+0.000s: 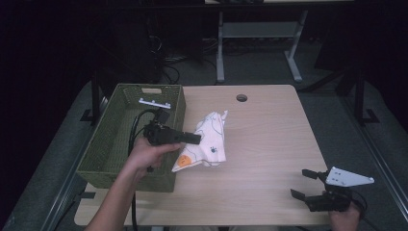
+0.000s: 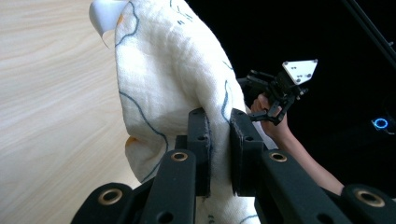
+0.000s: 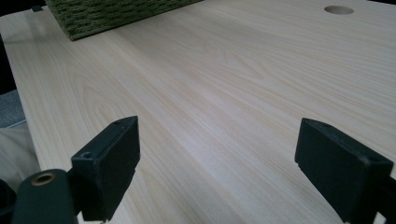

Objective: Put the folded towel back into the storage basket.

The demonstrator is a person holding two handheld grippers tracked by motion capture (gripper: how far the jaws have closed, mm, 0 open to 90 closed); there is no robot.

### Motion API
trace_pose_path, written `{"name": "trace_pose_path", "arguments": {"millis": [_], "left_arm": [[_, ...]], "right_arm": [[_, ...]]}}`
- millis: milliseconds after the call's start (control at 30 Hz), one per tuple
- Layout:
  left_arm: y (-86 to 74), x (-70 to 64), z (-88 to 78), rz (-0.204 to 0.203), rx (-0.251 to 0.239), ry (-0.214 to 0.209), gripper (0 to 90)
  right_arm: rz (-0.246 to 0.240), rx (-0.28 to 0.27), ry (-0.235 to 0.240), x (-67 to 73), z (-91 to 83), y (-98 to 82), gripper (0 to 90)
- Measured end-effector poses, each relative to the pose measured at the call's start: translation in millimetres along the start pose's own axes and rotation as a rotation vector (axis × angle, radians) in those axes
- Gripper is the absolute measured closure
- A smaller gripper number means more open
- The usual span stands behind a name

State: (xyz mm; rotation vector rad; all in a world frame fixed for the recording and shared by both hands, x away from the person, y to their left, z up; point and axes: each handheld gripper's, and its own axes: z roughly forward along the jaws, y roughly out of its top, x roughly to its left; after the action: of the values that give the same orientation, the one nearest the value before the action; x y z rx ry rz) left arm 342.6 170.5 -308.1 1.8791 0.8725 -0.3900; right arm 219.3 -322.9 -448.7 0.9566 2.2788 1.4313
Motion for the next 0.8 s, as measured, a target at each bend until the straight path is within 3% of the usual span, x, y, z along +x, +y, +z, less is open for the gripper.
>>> {"name": "trace_pose_path", "arguments": {"millis": [400,800], "left_arm": [[-4.4,8.7,-37.0,-0.011,-0.046,0.034,81.0],[-10.3,26.9,-72.2,-0.041,-0.081,0.078,81.0]], "right_arm": [[-0.005,0.011,0.001,0.2,1.9,0.8,13.5],[-0.007,0.020,-0.005,0.6,4.7,0.1,13.5]]}}
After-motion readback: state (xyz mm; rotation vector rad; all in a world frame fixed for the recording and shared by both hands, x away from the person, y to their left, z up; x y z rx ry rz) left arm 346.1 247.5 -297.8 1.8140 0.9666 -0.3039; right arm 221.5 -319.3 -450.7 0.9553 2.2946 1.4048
